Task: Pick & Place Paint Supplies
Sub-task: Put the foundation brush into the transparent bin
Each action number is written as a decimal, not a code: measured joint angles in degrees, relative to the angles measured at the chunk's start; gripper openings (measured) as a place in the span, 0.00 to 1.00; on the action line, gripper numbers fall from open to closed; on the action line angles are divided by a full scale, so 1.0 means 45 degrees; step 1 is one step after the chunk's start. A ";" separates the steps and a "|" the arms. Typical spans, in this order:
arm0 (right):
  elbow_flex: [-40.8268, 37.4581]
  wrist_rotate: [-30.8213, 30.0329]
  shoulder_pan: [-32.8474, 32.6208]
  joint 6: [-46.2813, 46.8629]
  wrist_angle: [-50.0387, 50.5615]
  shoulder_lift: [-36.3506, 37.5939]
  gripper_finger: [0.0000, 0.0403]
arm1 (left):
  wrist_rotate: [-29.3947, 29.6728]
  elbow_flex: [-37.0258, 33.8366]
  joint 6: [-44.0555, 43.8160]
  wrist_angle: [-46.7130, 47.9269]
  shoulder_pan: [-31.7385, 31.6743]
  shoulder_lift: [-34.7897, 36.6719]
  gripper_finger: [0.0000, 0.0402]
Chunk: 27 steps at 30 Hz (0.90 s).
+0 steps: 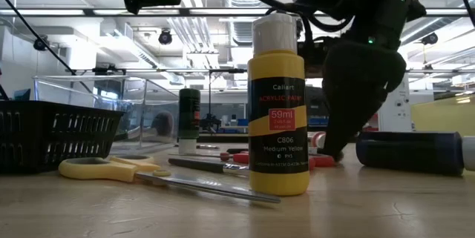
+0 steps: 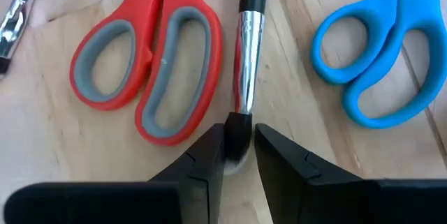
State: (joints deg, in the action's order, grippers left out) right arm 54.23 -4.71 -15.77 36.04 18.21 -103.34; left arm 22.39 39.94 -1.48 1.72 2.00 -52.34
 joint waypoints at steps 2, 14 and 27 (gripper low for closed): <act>0.0004 -0.0034 -0.0005 -0.0008 -0.0016 -0.0041 0.20 | 0.0000 0.0000 -0.0005 0.0005 0.0000 0.0000 0.46; -0.0031 -0.0451 0.0000 -0.0071 0.0243 0.0292 0.03 | -0.0002 0.0000 -0.0010 0.0088 0.0000 0.0000 0.46; -0.0037 -0.3673 0.0302 -0.2223 -0.0014 0.4198 0.02 | -0.2500 0.0000 0.0640 -0.0415 0.0010 -0.0383 0.46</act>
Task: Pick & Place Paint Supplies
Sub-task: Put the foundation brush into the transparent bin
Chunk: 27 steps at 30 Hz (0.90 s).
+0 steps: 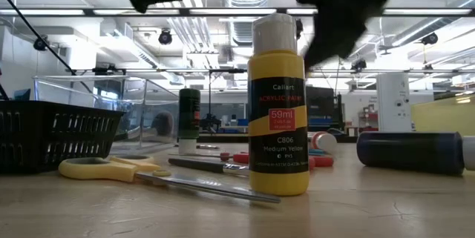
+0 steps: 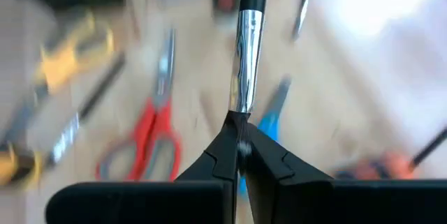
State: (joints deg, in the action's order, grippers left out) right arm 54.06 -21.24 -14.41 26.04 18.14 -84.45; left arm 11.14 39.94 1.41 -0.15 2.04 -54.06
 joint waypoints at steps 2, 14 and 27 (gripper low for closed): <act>0.0005 -0.0251 0.0172 -0.0788 -0.0674 0.0362 0.02 | -0.0064 -0.0001 0.0040 -0.0503 0.0000 -0.0246 0.46; 0.1115 -0.1325 0.0511 -0.4103 -0.2100 0.0798 0.02 | 0.0038 0.0000 0.0704 -0.2738 -0.0024 -0.1596 0.46; 0.1940 -0.1240 0.0567 -0.5619 -0.2919 0.0102 0.02 | -0.0825 0.0000 0.0589 -0.4161 -0.0024 -0.2005 0.46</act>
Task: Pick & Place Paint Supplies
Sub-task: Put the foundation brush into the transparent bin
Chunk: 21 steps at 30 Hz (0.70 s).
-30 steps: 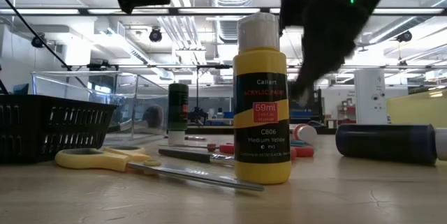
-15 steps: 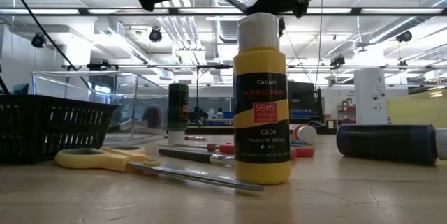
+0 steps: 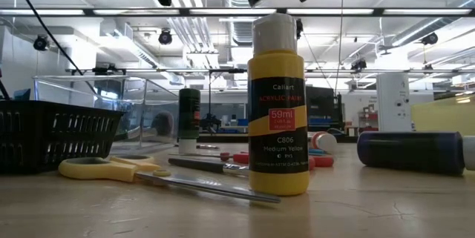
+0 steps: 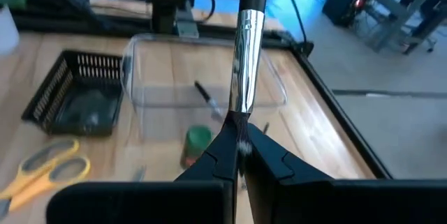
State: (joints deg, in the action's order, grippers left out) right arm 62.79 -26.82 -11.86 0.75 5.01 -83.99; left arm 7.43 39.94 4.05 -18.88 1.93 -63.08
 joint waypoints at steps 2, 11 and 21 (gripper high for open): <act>0.0031 0.0041 0.0030 -0.0148 0.0134 -0.0209 0.02 | -0.0236 0.0000 -0.0090 -0.0270 -0.0003 -0.0073 0.46; 0.1160 0.0051 0.0200 -0.0987 0.0142 -0.1499 0.02 | -0.1000 0.0000 -0.0563 -0.0504 -0.0005 -0.0104 0.44; 0.1259 -0.0051 0.0233 -0.1268 0.0122 -0.1205 0.02 | -0.0998 0.0000 -0.0573 -0.0496 -0.0010 0.0066 0.19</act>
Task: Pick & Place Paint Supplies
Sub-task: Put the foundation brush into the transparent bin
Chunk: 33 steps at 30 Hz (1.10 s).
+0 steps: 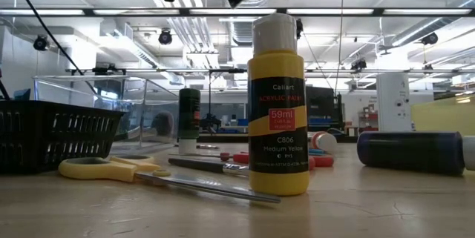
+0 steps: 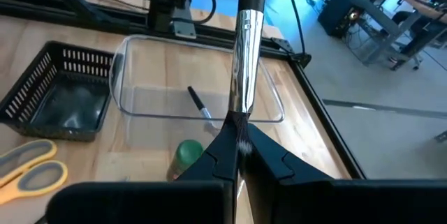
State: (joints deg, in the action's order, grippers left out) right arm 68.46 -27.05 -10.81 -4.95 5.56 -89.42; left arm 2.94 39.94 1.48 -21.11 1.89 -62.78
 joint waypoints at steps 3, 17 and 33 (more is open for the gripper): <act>-0.0051 -0.0010 -0.0004 0.0000 -0.0003 0.0027 0.02 | -0.0005 0.0000 0.0000 0.0035 0.0000 0.0000 0.17; -0.0100 -0.0384 -0.0014 -0.0126 -0.0029 0.0037 0.02 | -0.0235 0.0000 -0.0005 0.0106 0.0000 0.0000 0.17; -0.0110 -0.0364 -0.0009 -0.0233 -0.0110 0.0037 0.02 | -0.0238 0.0005 0.0010 0.0138 -0.0024 0.0015 0.11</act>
State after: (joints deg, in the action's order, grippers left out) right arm 67.96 -28.69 -10.85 -6.00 5.06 -89.25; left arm 1.87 39.97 1.52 -20.49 1.78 -62.72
